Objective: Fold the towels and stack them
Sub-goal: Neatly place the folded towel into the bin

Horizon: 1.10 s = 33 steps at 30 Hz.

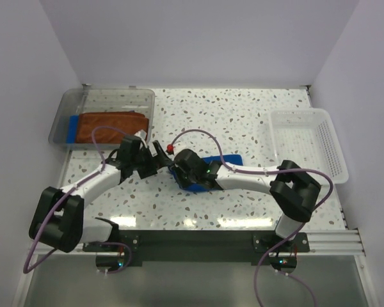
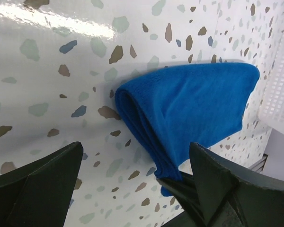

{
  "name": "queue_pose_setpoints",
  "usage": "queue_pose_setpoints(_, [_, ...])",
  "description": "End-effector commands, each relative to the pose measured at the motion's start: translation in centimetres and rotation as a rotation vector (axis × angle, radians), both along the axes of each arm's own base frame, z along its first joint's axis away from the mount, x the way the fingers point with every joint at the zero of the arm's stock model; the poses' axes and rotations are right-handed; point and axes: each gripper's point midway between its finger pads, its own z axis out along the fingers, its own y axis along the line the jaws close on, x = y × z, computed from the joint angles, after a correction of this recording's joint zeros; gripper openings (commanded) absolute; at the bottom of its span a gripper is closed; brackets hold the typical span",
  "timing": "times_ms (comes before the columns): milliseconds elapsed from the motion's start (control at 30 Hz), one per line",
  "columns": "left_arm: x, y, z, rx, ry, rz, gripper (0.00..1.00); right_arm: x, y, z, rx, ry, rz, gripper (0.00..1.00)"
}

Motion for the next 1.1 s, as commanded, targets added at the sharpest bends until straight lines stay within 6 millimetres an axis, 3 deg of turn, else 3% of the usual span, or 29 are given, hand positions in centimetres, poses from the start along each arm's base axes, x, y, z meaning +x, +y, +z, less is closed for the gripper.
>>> queue_pose_setpoints(0, [0.9,-2.0,0.7,-0.108,-0.016,0.035,1.0,0.6,1.4,2.5,0.12,-0.033,-0.013,0.0])
queue_pose_setpoints(133, [0.7,-3.8,-0.3,-0.114,0.003,0.03,1.0,0.4,1.5,2.2,0.136,-0.021,-0.018,0.0])
queue_pose_setpoints(333, [0.4,-4.3,-2.5,-0.116,0.028,0.085,0.99,0.4,1.7,2.4,0.149,-0.018,-0.013,0.0])
queue_pose_setpoints(533, [0.6,-4.3,-3.7,-0.1,0.038,0.1,0.85,0.1,1.8,2.0,0.151,-0.009,-0.006,0.0])
queue_pose_setpoints(667, [0.5,-4.6,-3.8,-0.092,0.026,0.085,0.47,0.0,1.8,1.8,0.149,0.0,-0.005,0.0])
queue_pose_setpoints(767, [0.8,-4.4,-3.4,-0.071,-0.002,0.074,0.12,-0.1,1.7,1.6,0.144,0.001,-0.001,0.02])
queue_pose_setpoints(833, [1.4,-4.4,-2.6,-0.05,-0.034,0.052,0.0,-0.2,1.6,1.7,0.145,0.0,0.001,0.18])
queue_pose_setpoints(867, [1.7,-4.5,-2.2,-0.042,-0.05,0.041,0.0,-0.2,1.6,1.9,0.146,-0.003,0.003,0.26])
queue_pose_setpoints(900, [2.0,-4.4,-1.8,-0.016,-0.074,0.016,0.0,-0.2,1.4,2.1,0.139,-0.008,0.008,0.46])
queue_pose_setpoints(933, [2.0,-4.3,-1.8,0.012,-0.065,0.002,0.0,-0.2,1.3,2.5,0.137,-0.017,0.013,0.55])
queue_pose_setpoints(967, [3.1,-4.6,-0.6,0.023,-0.095,-0.011,0.0,0.3,0.8,2.8,0.115,-0.053,0.014,0.63])
queue_pose_setpoints(1000, [3.7,-4.4,-0.2,0.061,-0.118,-0.041,0.0,0.2,0.1,2.7,0.089,-0.059,0.008,0.79])
queue_pose_setpoints(1067, [5.1,-4.0,1.0,0.138,-0.117,-0.054,0.0,0.7,-1.1,4.0,0.063,-0.118,-0.005,0.91])
